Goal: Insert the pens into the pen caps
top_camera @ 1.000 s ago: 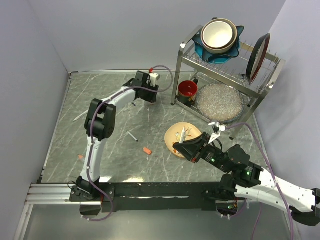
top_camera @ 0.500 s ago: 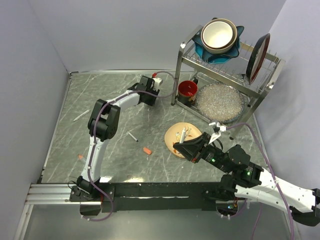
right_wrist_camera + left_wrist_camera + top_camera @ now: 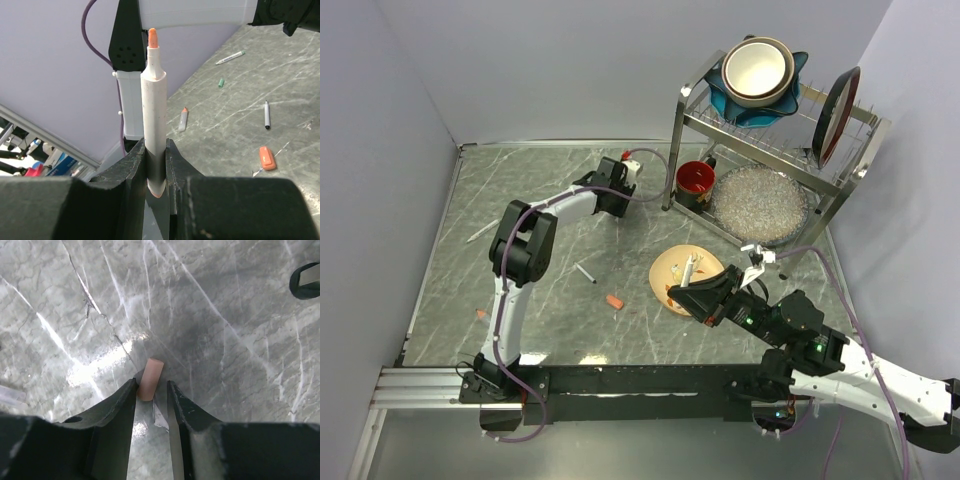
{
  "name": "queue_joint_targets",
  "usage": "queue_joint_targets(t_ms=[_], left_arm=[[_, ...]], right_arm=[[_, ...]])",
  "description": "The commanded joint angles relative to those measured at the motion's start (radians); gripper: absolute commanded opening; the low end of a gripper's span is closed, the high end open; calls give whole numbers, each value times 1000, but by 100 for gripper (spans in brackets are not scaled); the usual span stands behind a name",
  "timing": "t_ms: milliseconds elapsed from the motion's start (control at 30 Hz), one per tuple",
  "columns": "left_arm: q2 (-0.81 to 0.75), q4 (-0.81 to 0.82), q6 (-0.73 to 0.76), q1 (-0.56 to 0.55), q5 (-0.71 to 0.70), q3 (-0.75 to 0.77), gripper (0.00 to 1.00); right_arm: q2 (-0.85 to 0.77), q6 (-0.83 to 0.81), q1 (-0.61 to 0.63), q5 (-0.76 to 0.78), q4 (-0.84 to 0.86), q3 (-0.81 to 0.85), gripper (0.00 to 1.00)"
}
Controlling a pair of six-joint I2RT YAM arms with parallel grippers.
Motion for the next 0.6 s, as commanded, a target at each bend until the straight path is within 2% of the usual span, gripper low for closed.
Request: queue_joint_targets(t_ms=[0,200,467,567], left_arm=[[-16,-119,-6,-3,-51,-10,35],[38,-151,-57,-5,-76,33,27],[33,-180,-112,-5,-132,39,1],[-16,-202,-176,-5,-149,12,1]], right_arm=[[-7,6,4,-16,38,36,0],[-10,-4,4,-10,24,41,0],[-4,-5,4,4,13,42,0],[-4,0,5,-1,13,39,0]])
